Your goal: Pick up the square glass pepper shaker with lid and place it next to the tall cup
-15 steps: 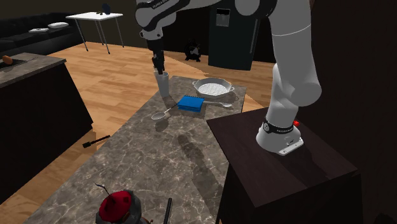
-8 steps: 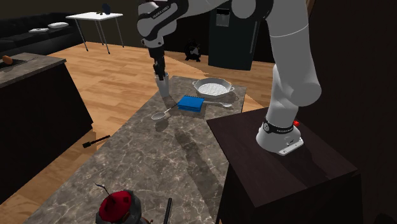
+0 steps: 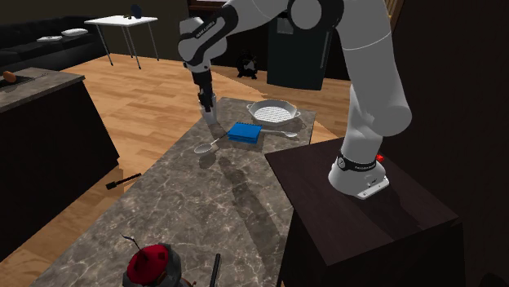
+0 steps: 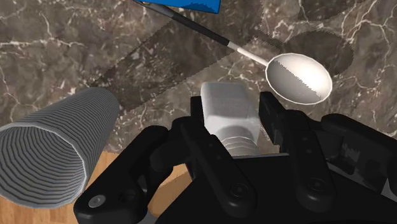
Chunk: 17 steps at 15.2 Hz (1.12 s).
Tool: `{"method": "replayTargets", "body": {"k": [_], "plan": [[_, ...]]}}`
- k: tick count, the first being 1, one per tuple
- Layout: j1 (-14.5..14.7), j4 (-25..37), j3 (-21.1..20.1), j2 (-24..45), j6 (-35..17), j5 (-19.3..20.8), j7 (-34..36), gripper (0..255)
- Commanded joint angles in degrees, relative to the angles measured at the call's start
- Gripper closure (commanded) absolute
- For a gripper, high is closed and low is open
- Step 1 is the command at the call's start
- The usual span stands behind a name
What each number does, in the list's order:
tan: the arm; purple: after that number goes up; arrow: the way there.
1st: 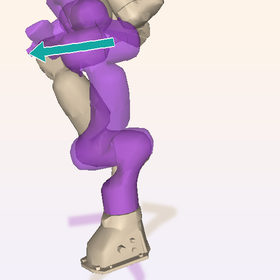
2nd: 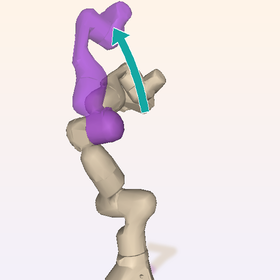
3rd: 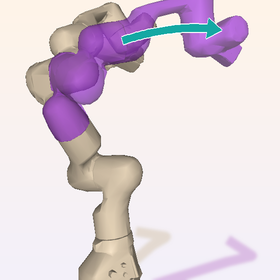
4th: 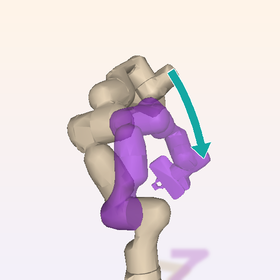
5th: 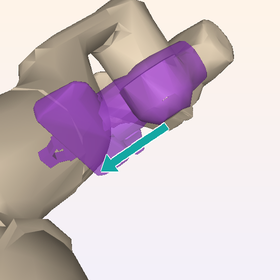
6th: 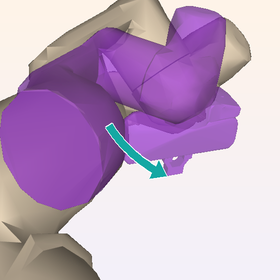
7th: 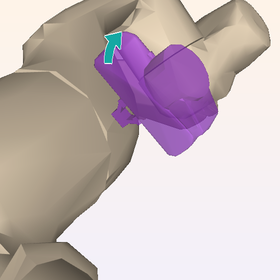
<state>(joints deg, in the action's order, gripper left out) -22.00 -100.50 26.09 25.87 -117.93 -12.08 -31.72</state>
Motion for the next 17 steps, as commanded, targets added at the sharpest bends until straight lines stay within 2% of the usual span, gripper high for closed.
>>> {"method": "replayTargets", "body": {"k": [1,17], "plan": [[-0.2,-0.5,-0.2,0.8,-1.2,-0.4,-0.4,255],[-1.8,-2.5,-2.6,8.2,-10.1,-4.1,-2.5,255]]}}
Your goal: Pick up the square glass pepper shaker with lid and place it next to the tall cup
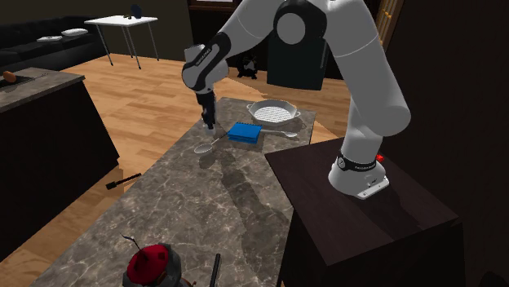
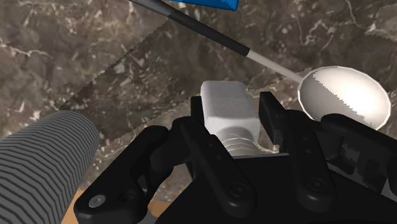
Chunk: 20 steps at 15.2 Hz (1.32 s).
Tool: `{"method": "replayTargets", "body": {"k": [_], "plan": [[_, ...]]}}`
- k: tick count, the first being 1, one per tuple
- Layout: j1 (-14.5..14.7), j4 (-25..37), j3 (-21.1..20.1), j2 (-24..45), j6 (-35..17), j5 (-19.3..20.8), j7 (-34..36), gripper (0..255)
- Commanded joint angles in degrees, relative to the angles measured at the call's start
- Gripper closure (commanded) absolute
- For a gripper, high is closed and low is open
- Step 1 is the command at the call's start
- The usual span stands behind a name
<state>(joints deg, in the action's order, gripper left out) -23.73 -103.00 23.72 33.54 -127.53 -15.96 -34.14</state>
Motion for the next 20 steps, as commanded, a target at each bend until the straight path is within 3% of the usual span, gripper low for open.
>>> {"method": "replayTargets", "body": {"k": [1,9,10,15,20], "plan": [[-0.3,0.0,-0.5,1.3,-1.3,-0.6,-0.3,255],[-0.3,0.0,-0.5,1.3,-1.3,-0.6,-0.3,255],[-0.3,0.0,-0.5,1.3,-1.3,-0.6,-0.3,0],[-0.3,0.0,-0.5,1.3,-1.3,-0.6,-0.3,0],[0.5,1.8,1.0,-2.6,4.2,1.5,1.0,0]]}}
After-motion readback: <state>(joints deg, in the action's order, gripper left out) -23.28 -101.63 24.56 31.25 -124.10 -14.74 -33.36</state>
